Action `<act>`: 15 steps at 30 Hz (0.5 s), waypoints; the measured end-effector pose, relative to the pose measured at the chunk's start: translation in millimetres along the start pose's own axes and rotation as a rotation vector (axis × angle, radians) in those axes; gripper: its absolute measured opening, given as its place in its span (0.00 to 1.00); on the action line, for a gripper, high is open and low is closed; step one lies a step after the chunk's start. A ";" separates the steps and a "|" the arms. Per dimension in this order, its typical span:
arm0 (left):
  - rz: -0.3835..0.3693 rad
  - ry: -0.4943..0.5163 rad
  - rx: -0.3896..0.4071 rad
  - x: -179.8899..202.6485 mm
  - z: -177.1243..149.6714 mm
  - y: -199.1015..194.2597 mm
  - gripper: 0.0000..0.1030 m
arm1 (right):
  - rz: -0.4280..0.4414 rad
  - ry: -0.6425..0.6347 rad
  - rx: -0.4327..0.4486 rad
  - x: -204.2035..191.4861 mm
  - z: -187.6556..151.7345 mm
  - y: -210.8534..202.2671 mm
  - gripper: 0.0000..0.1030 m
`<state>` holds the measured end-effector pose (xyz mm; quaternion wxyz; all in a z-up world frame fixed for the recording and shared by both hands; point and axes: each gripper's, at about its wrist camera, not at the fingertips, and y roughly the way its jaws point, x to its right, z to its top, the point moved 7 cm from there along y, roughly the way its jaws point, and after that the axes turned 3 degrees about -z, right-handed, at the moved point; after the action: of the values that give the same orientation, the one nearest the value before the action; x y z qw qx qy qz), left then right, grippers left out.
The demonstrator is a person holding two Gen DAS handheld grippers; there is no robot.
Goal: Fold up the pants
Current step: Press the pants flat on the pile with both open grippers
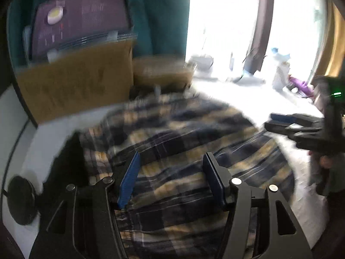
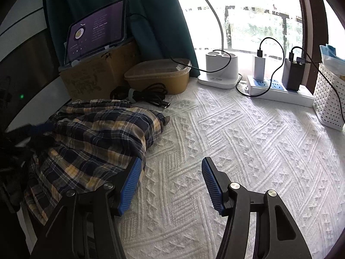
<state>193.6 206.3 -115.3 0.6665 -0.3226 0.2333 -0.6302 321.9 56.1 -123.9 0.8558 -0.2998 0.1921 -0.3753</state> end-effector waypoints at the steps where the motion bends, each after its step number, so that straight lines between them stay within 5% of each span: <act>1: 0.003 -0.006 -0.002 -2.4 -1.5 3.1 0.59 | -0.003 -0.001 0.000 1.3 -1.3 -1.8 0.59; 5: 0.013 -0.023 0.010 -8.5 -0.5 1.7 0.59 | -0.015 -0.003 -0.012 8.5 -9.3 -6.5 0.59; 10: 0.125 -0.066 0.023 -30.0 -1.0 0.7 0.59 | -0.031 -0.007 -0.028 17.5 -20.9 -13.2 0.59; 15: 0.063 -0.097 0.093 -17.7 -2.2 -24.4 0.59 | -0.050 -0.012 -0.030 26.5 -28.2 -23.4 0.59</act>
<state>173.5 223.6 -100.8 0.7107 -0.3139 0.1813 -0.6030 311.0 12.9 -132.3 0.8427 -0.3197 0.1853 -0.3917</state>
